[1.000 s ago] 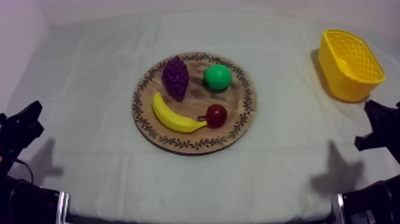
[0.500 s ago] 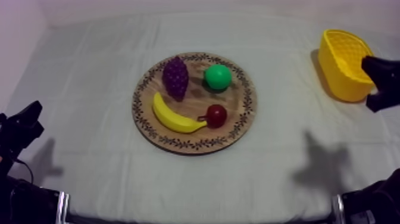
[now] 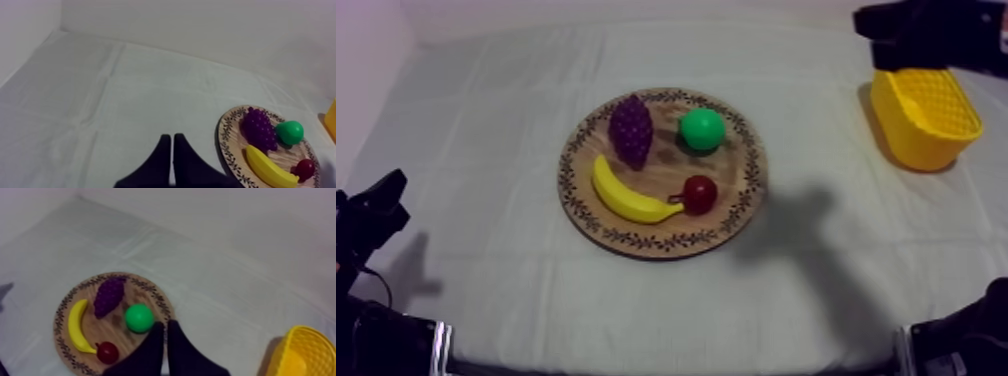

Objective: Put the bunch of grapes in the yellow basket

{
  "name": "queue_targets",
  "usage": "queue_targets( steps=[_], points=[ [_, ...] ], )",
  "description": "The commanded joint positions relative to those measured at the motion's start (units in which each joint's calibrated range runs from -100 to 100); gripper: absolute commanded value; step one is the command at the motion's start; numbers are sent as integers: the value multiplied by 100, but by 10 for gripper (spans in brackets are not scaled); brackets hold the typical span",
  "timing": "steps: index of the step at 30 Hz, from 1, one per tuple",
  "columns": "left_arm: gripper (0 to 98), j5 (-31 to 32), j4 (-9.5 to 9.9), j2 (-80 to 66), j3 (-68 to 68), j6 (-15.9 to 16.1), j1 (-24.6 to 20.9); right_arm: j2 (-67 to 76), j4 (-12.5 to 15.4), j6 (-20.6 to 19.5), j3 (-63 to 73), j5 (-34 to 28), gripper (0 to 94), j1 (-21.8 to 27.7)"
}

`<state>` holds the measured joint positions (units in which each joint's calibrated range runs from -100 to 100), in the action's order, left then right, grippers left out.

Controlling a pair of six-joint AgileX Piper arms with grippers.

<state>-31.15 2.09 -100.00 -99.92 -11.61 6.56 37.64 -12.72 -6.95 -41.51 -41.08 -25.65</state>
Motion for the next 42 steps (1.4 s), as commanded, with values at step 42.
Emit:
queue_targets(
  steps=[42],
  points=[
    [1, 3, -1, 0, 4, -4, -1, -6250, -490, -2030, 6930, -4354, 54, -1010]
  ],
)
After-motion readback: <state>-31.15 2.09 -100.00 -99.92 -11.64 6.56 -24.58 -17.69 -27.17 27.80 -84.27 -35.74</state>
